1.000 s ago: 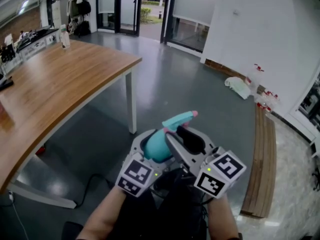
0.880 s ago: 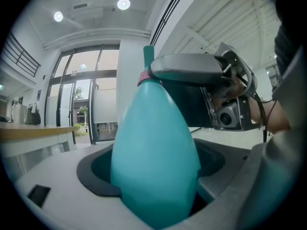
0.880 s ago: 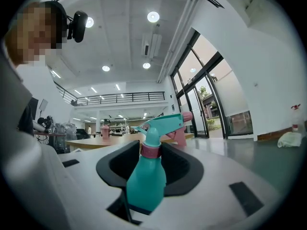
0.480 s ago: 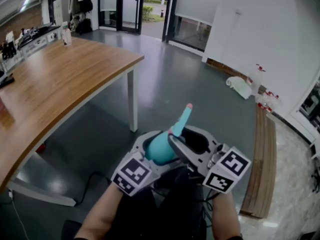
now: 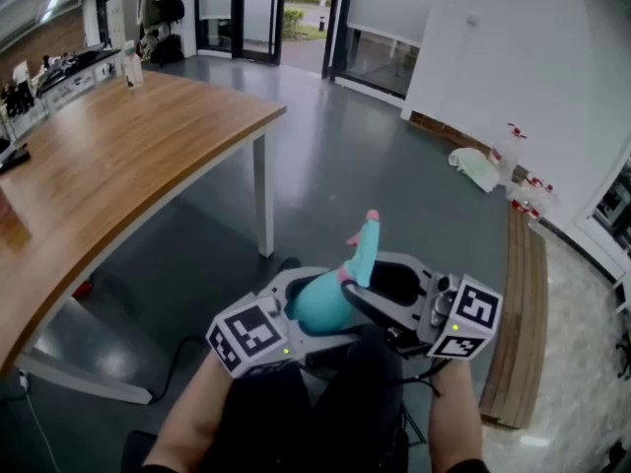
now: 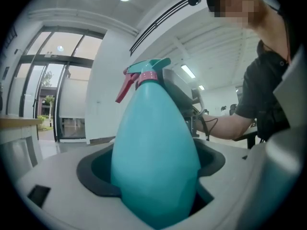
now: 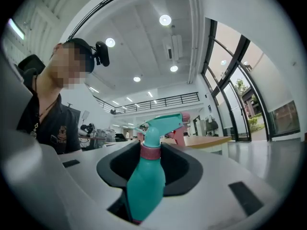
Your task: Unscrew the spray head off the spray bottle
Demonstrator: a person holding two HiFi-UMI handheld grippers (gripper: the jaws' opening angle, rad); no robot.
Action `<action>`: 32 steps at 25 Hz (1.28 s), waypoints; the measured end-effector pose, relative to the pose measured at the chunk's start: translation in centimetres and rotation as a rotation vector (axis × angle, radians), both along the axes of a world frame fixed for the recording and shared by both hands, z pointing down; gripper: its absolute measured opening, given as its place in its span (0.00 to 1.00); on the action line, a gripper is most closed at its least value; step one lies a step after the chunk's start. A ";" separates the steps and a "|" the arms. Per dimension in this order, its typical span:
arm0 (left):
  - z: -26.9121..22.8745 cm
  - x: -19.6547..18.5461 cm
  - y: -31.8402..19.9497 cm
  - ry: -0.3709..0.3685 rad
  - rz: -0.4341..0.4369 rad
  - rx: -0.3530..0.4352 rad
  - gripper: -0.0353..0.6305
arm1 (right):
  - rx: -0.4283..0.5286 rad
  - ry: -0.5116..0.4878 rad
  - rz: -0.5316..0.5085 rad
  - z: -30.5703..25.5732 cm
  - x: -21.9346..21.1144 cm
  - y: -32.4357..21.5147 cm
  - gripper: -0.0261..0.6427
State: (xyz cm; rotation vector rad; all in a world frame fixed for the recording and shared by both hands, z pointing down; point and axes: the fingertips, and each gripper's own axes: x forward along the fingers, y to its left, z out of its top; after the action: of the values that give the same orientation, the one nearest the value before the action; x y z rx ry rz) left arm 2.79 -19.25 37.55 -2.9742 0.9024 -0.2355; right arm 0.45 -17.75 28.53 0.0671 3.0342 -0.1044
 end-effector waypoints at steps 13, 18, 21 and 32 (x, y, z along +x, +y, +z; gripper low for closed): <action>-0.6 -2.8 -2.9 0.063 -0.225 0.039 0.71 | 0.012 -0.013 0.165 -0.2 -0.4 -1.2 0.32; -0.3 -3.9 -4.4 0.026 -0.379 0.053 0.71 | 0.004 0.062 0.328 0.3 -1.7 -2.1 0.32; 0.1 -4.0 -4.6 -0.007 -0.428 0.061 0.71 | -0.035 0.052 0.379 0.2 -2.2 -2.4 0.32; 0.3 -3.0 -3.7 -0.034 -0.371 0.067 0.71 | -0.042 0.037 0.322 0.1 -1.7 -2.3 0.25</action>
State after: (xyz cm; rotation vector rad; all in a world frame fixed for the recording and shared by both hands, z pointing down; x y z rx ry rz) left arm -0.17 -22.98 37.83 -2.7110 1.4211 -0.2546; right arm -1.24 -20.01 28.66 -0.4282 3.0295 -0.1436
